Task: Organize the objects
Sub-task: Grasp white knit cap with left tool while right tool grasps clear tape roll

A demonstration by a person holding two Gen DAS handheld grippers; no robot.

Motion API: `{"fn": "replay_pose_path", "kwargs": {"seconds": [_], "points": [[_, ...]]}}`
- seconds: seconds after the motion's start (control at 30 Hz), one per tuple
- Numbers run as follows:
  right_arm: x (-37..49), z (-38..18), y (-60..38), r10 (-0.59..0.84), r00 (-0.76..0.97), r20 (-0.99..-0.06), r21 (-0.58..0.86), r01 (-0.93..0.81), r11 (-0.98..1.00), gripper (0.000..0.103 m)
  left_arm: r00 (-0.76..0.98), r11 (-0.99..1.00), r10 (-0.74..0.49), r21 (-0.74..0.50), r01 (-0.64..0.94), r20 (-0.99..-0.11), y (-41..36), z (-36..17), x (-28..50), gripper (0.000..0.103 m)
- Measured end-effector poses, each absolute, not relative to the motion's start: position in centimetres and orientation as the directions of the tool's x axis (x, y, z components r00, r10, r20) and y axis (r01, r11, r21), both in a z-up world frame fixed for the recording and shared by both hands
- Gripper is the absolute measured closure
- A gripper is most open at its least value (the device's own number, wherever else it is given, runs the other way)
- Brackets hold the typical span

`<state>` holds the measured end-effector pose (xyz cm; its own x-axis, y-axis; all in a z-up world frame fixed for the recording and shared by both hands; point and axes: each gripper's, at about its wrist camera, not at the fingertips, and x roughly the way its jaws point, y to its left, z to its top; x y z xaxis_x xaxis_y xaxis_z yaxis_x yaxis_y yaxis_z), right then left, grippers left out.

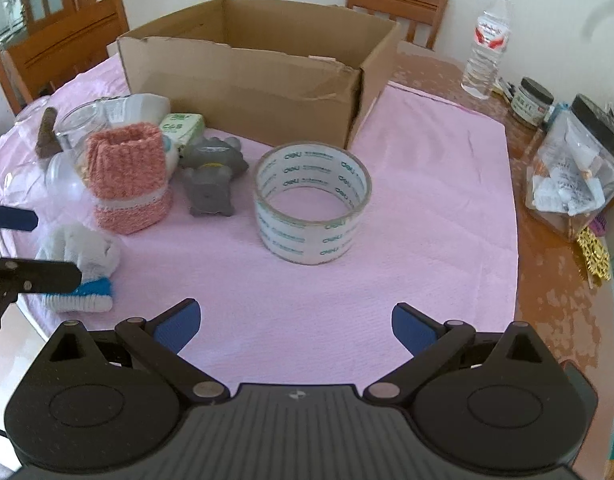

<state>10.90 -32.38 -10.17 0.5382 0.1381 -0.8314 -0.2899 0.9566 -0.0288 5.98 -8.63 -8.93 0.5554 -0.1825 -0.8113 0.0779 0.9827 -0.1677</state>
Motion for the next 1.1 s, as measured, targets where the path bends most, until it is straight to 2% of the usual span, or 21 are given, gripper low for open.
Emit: {"fn": "replay_pose_path", "kwargs": {"seconds": [0.17,0.53,0.8,1.1], "points": [[12.1,-11.4,-32.6,0.122,0.541,-0.832,-0.062,-0.31,0.949,0.0,0.564,0.988,-0.108,-0.15,-0.028,-0.818,-8.9,-9.9,5.6,0.001],[14.6,-12.9,-33.8,0.232,0.504,-0.832,-0.095,-0.542,0.835,0.0,0.566,0.933,0.098,-0.122,-0.337,-0.819,-11.6,-11.0,4.2,0.001],[15.3,-13.5,-34.7,0.296,0.481,-0.825,-0.061,-0.597,0.8,0.0,0.551,0.904,0.142,-0.119,-0.411,-0.823,-13.4,-11.8,4.3,0.001],[15.7,-13.6,-34.9,0.317,0.469,-0.825,-0.059,-0.629,0.775,0.0,0.55,0.918,0.165,-0.076,-0.389,-0.819,-13.9,-12.6,6.4,0.001]]}}
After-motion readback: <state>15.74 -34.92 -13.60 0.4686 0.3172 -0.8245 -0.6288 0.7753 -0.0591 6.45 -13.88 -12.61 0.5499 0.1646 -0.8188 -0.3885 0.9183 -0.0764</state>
